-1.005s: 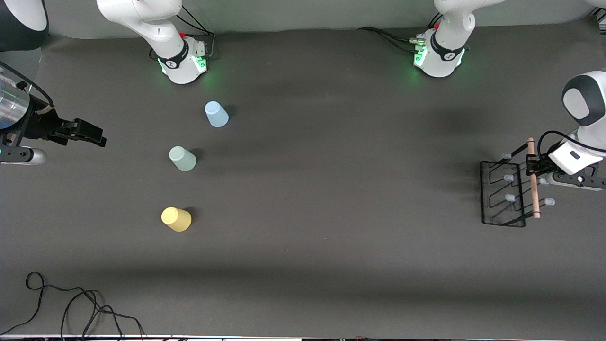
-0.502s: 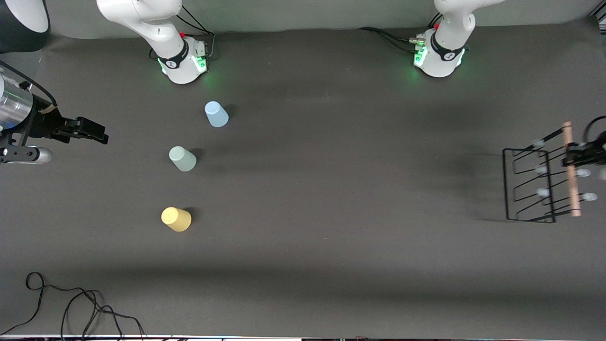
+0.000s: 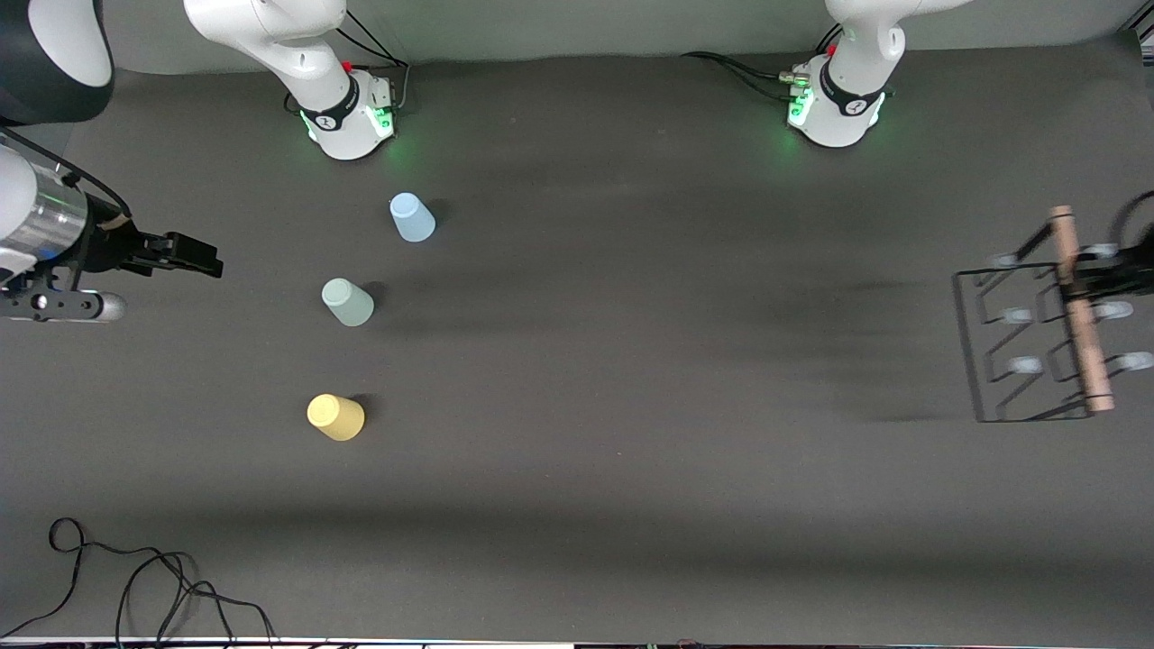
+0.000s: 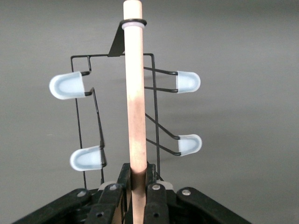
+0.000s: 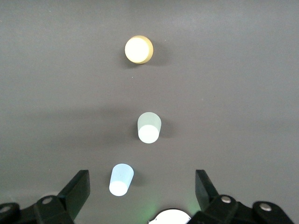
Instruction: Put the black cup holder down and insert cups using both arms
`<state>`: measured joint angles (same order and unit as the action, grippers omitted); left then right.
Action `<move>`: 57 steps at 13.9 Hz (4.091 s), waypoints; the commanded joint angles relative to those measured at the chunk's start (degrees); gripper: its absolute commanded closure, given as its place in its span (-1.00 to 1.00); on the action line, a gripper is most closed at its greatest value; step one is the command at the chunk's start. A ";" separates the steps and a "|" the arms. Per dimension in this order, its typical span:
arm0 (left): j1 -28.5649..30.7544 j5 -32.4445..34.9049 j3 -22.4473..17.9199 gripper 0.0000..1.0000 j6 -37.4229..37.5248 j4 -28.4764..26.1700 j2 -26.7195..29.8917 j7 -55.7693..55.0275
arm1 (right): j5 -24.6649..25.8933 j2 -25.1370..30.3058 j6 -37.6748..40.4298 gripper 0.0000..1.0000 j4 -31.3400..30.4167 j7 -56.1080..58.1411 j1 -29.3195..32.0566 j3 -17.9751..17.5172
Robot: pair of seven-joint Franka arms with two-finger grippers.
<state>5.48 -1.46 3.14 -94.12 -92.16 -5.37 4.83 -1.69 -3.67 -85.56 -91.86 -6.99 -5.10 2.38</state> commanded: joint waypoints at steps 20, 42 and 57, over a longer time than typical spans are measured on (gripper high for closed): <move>-53.82 2.51 0.64 1.00 -10.90 30.19 -33.73 -63.19 | -0.95 -4.14 -49.41 -0.93 -46.73 -0.66 -5.62 0.52; -44.81 -2.99 0.72 -0.99 -10.91 15.91 -20.61 -48.73 | -9.74 -0.98 -17.27 0.81 -19.07 -10.19 -12.44 -0.01; -6.27 -1.28 -0.94 -1.00 0.76 -7.09 8.27 -4.13 | -8.25 -14.96 -28.79 0.54 -10.97 -35.64 -32.78 0.17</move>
<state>-0.76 -4.95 1.82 -96.74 -101.83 1.60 0.54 -10.70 -15.66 -114.39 -105.42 -40.56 -36.30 1.87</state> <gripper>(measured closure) 0.000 0.348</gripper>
